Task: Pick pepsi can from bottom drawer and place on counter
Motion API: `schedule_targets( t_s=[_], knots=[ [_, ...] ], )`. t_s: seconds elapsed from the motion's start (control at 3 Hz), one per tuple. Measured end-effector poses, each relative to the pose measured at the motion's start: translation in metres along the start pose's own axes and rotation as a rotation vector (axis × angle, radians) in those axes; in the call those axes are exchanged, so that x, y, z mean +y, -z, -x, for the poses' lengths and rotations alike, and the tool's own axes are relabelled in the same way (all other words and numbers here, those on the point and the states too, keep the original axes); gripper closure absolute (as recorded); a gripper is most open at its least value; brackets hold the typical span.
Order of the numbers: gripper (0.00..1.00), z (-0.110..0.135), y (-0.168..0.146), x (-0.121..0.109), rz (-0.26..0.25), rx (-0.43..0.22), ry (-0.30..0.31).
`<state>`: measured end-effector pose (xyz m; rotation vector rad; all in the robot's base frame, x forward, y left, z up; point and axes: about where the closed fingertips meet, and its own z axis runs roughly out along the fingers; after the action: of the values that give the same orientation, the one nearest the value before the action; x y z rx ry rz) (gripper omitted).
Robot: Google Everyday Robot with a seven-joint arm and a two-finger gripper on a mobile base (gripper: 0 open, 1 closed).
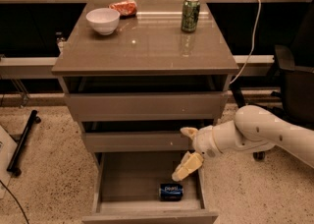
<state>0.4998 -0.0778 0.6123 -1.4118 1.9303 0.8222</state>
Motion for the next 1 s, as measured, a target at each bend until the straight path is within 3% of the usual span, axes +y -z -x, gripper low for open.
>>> schedule_targets(
  t_s=[0.67,1.0],
  knots=[
    [0.0,-0.044,-0.04,-0.034,-0.118,0.031,-0.11],
    [0.0,-0.075,-0.065,-0.052,-0.171,0.053,-0.132]
  ],
)
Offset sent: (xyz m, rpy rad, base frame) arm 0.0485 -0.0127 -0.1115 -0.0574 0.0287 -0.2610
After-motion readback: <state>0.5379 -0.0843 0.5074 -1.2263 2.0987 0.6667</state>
